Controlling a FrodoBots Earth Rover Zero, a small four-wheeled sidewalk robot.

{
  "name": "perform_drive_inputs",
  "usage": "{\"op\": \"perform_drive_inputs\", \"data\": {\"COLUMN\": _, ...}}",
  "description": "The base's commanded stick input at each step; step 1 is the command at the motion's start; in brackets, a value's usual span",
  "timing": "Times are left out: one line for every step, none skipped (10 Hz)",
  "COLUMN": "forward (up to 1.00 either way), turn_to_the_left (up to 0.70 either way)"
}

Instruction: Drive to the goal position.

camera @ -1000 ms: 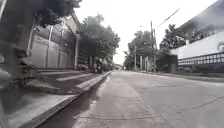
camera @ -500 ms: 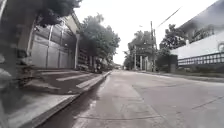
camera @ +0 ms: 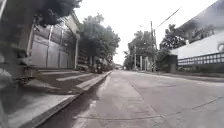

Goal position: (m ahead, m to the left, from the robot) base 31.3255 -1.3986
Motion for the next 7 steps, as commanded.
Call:
{"op": "perform_drive_inputs", "data": {"forward": 0.04, "turn_to_the_left": 0.0}}
{"op": "perform_drive_inputs", "data": {"forward": 0.04, "turn_to_the_left": 0.0}}
{"op": "perform_drive_inputs", "data": {"forward": 0.04, "turn_to_the_left": 0.0}}
{"op": "perform_drive_inputs", "data": {"forward": 0.04, "turn_to_the_left": 0.0}}
{"op": "perform_drive_inputs", "data": {"forward": 0.04, "turn_to_the_left": 0.0}}
{"op": "perform_drive_inputs", "data": {"forward": 0.04, "turn_to_the_left": 0.0}}
{"op": "perform_drive_inputs", "data": {"forward": 0.04, "turn_to_the_left": 0.0}}
